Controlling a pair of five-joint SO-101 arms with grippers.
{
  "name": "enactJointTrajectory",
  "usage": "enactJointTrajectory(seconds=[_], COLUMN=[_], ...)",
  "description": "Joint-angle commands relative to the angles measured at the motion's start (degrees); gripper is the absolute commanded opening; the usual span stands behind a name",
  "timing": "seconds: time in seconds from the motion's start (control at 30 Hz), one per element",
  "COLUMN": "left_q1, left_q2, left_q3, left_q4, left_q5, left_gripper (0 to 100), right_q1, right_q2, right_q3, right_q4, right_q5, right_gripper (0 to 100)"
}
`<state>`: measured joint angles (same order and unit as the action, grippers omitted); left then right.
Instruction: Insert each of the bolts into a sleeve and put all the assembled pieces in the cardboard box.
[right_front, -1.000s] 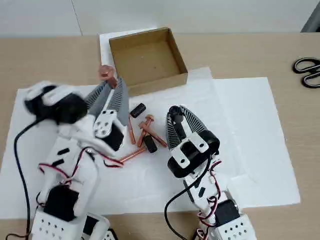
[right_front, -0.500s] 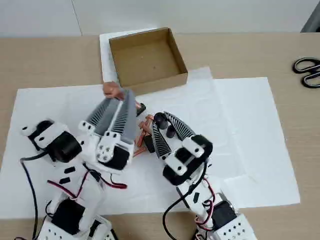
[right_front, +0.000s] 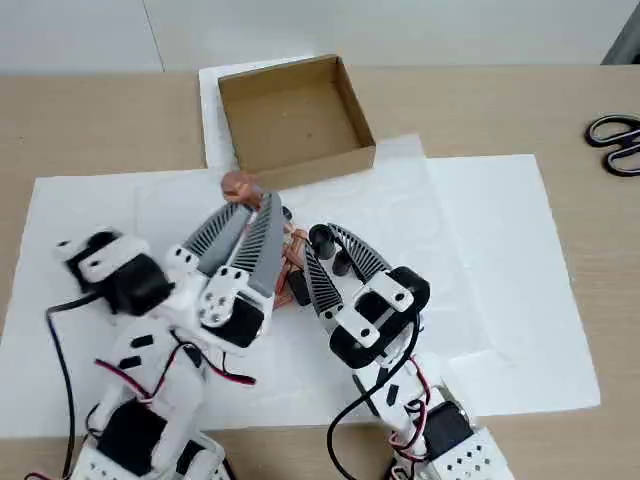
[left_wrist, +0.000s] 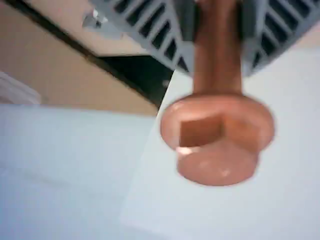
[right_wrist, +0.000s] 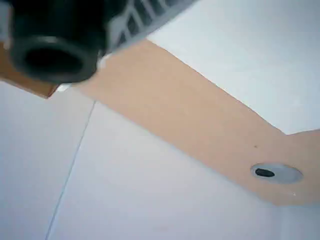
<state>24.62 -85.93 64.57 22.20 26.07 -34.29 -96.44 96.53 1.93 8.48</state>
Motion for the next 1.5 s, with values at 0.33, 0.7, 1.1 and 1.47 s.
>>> enactJointTrajectory(seconds=[0.33,0.7,1.1,1.47], left_q1=[1.8,2.7,2.7,2.8], left_q2=[21.2,21.3,21.2,21.1], left_q3=[-21.0,-16.6,-13.3,-8.0], left_q4=[11.5,11.2,8.9,-0.9], left_q5=[2.6,7.5,-0.5,-1.8], left_gripper=[1,1,1,1], right_q1=[-0.1,-0.1,-0.1,0.0], right_q2=[-0.7,-1.2,-1.2,-1.2], right_q3=[0.3,0.3,0.1,0.3], right_q4=[-0.9,4.8,4.6,4.6], right_q5=[-0.6,-0.6,-0.6,-0.6], right_gripper=[0.4,0.4,0.4,0.4])
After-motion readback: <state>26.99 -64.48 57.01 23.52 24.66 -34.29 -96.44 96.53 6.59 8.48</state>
